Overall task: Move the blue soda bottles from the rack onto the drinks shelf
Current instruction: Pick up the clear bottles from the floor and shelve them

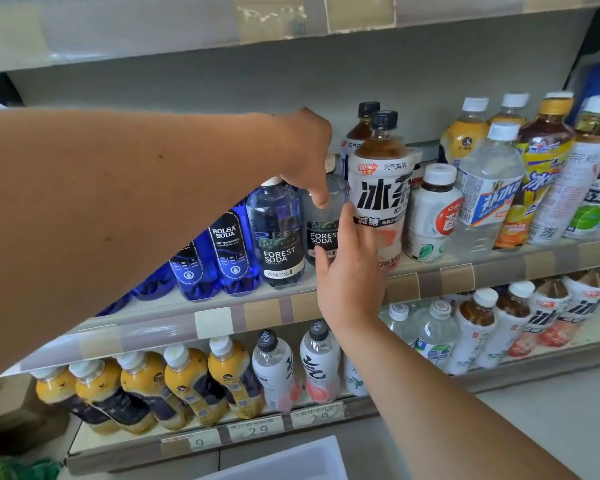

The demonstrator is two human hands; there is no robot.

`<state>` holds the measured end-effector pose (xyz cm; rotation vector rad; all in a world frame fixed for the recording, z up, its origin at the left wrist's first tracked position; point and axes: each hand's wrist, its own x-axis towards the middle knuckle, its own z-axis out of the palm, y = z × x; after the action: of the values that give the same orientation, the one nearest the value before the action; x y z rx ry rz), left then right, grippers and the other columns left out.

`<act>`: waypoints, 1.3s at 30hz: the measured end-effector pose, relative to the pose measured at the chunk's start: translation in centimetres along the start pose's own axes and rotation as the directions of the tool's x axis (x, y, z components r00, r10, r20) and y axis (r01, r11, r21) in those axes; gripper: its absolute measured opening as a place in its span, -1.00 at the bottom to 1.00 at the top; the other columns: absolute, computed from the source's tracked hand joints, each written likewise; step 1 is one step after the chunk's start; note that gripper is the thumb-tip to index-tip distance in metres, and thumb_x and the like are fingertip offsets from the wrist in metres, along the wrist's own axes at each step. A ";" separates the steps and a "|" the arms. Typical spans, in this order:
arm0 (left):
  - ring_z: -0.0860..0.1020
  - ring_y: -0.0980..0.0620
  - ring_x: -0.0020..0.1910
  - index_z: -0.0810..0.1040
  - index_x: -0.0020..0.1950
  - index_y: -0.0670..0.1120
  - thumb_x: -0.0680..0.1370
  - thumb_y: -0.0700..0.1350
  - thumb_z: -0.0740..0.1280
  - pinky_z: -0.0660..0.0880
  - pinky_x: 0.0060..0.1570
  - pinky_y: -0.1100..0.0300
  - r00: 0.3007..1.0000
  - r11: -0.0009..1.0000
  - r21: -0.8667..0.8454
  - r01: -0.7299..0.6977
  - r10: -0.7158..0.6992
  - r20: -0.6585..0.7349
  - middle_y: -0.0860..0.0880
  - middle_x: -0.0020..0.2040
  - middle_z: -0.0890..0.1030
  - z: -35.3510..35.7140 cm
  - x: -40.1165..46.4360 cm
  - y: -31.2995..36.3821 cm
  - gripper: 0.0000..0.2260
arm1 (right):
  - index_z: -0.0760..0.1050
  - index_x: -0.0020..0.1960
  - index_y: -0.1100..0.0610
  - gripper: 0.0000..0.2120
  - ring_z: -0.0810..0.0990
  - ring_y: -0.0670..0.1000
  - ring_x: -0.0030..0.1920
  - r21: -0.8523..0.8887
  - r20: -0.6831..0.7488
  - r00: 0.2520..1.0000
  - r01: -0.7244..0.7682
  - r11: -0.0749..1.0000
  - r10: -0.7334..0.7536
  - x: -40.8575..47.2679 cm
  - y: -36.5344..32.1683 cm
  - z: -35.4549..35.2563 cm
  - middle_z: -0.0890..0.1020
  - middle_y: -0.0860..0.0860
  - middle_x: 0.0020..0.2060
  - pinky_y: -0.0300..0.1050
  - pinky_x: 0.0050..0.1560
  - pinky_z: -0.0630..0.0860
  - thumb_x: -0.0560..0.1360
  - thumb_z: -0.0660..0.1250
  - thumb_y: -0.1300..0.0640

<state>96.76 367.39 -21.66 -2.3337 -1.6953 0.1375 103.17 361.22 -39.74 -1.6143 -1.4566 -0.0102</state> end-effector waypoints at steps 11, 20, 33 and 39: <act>0.60 -0.13 -0.15 0.58 -0.09 -0.11 0.29 0.13 0.57 0.57 -0.12 0.03 0.996 0.996 -0.065 0.064 -0.067 -0.051 -0.07 -0.20 0.59 0.6 1.6 -0.2 -0.61 | 0.15 0.57 0.12 -0.40 0.42 0.02 0.42 -0.008 0.122 0.991 0.052 0.999 -0.051 1.5 -0.8 -0.2 0.32 0.00 0.51 -0.06 0.17 0.51 0.60 0.28 0.09; 0.49 -0.19 0.11 0.53 0.14 -0.12 0.29 0.32 0.45 0.40 0.16 -0.15 0.997 0.992 0.092 0.082 -0.082 -0.003 -0.08 -0.05 0.52 1.2 3.1 -0.7 -0.37 | 0.31 0.49 0.19 -0.47 0.51 0.10 0.32 0.026 0.196 0.973 0.115 0.993 -0.118 2.1 -0.1 0.0 0.53 0.08 0.35 0.00 0.19 0.51 0.54 0.33 0.19; 0.39 -0.25 0.25 0.54 0.19 -0.15 0.49 0.16 0.25 0.37 0.18 -0.14 0.972 0.996 0.082 0.040 -0.020 -0.234 -0.22 0.25 0.45 -0.3 -2.2 2.2 -0.55 | 0.58 0.28 0.20 -0.63 0.66 -0.26 0.00 0.513 0.219 0.973 -0.051 0.857 -0.073 -3.8 4.1 -4.7 0.71 -0.03 0.01 -0.45 -0.02 0.54 0.48 0.44 0.23; 0.50 -0.01 -0.15 0.61 0.00 -0.10 0.40 -0.09 0.21 0.32 -0.15 0.21 0.927 0.774 -0.584 -0.245 0.010 -0.375 -0.02 -0.12 0.55 8.7 -13.3 7.6 -0.72 | 0.66 0.10 0.12 -0.77 0.69 -0.20 -0.12 0.578 0.189 0.967 -0.251 0.776 0.171 -8.4 9.8 -7.4 0.72 -0.10 -0.14 -0.31 -0.07 0.60 0.45 0.48 0.16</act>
<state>97.64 353.92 -33.00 -2.6915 -1.5420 -0.9132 112.43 351.50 -46.14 -1.2442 -1.1889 0.6390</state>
